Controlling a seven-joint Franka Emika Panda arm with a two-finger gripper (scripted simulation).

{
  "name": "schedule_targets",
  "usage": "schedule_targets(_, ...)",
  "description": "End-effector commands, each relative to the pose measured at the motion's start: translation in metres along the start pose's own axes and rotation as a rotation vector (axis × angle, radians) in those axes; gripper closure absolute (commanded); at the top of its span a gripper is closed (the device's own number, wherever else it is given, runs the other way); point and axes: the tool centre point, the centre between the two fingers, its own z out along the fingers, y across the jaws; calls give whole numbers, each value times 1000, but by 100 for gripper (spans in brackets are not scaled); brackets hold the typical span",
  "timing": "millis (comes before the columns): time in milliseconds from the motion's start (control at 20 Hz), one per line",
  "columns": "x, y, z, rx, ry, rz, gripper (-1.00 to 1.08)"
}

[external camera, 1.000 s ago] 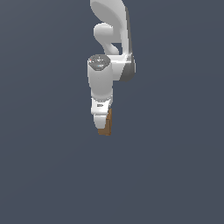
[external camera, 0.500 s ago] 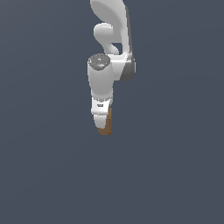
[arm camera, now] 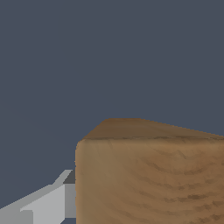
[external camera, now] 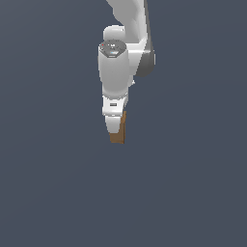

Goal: Pick up the object and move it to a goal position.

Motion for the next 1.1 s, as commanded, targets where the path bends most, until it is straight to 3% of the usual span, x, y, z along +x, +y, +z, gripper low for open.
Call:
schedule_targets(0, 5, 0, -26, -10, 0, -1, 108)
schedule_targets(1050, 53, -20, -246, -9, 1, -2, 108)
